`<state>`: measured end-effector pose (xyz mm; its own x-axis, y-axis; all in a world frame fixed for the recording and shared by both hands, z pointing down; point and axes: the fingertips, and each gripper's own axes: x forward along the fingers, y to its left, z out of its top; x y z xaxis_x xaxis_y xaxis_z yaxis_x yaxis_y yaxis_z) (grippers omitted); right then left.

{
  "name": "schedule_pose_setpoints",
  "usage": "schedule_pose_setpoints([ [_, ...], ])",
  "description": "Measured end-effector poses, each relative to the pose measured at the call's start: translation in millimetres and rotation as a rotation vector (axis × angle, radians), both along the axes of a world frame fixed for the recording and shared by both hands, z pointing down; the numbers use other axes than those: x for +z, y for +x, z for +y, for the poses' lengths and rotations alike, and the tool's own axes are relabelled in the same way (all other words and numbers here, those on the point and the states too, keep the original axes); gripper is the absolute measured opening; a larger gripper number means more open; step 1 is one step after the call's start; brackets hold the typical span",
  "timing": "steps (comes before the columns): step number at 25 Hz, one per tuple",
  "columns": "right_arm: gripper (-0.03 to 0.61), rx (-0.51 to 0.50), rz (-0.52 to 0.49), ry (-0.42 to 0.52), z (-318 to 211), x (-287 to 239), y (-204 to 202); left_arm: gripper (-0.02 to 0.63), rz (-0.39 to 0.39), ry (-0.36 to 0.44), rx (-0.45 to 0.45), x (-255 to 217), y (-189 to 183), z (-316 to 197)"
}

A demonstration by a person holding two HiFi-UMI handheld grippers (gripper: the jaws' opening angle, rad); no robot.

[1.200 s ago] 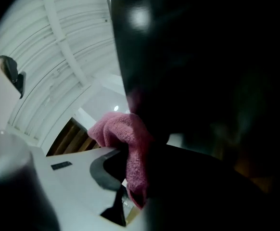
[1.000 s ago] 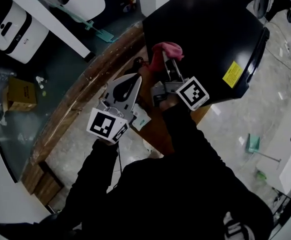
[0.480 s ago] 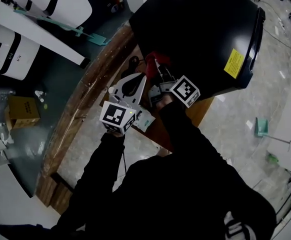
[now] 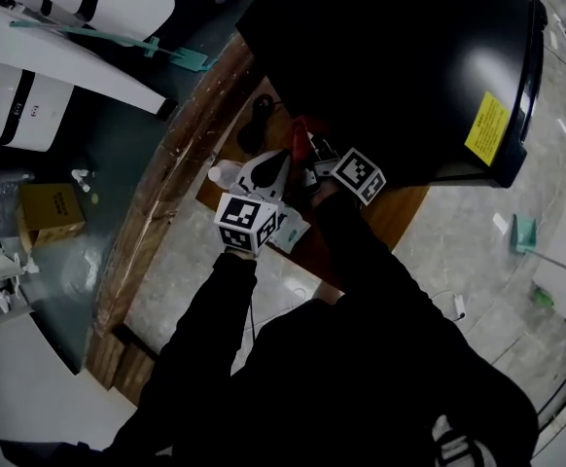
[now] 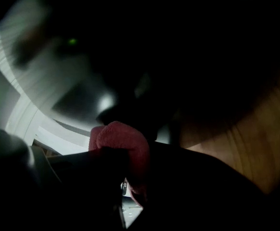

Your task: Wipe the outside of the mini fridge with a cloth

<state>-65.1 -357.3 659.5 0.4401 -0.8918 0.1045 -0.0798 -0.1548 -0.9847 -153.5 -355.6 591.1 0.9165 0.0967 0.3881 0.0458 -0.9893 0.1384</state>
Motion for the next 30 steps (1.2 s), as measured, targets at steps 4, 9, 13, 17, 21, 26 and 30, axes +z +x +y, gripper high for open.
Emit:
schedule_pose_setpoints([
  [4, 0.08, -0.013, -0.038, -0.049, -3.7, 46.6, 2.6, 0.006, -0.068, 0.005, 0.009, 39.7, 3.4, 2.8],
  [9, 0.08, -0.016, -0.105, -0.107, -2.4, 95.9, 4.1, 0.006, -0.133, 0.027, 0.032, 74.3, 10.2, 12.2],
  [13, 0.078, -0.008, -0.159, -0.144, 0.7, 128.5, 2.4, 0.006, -0.167, 0.022, 0.057, 87.5, 6.3, 21.5],
  [17, 0.078, -0.045, -0.139, -0.151, -1.6, 134.5, 0.3, 0.006, -0.161, 0.023, 0.051, 85.0, -0.5, 22.6],
  [21, 0.078, -0.079, -0.098, -0.129, 3.7, 106.1, -6.7, 0.006, -0.13, 0.001, -0.002, 67.5, -8.0, 16.7],
  [26, 0.078, -0.076, -0.077, 0.005, 26.3, 16.7, -28.7, 0.006, -0.013, 0.008, -0.005, 3.9, -16.5, 25.6],
  [30, 0.078, -0.125, 0.133, 0.028, 52.7, -86.4, -54.0, 0.006, 0.141, 0.046, 0.049, -78.4, -19.5, 54.4],
])
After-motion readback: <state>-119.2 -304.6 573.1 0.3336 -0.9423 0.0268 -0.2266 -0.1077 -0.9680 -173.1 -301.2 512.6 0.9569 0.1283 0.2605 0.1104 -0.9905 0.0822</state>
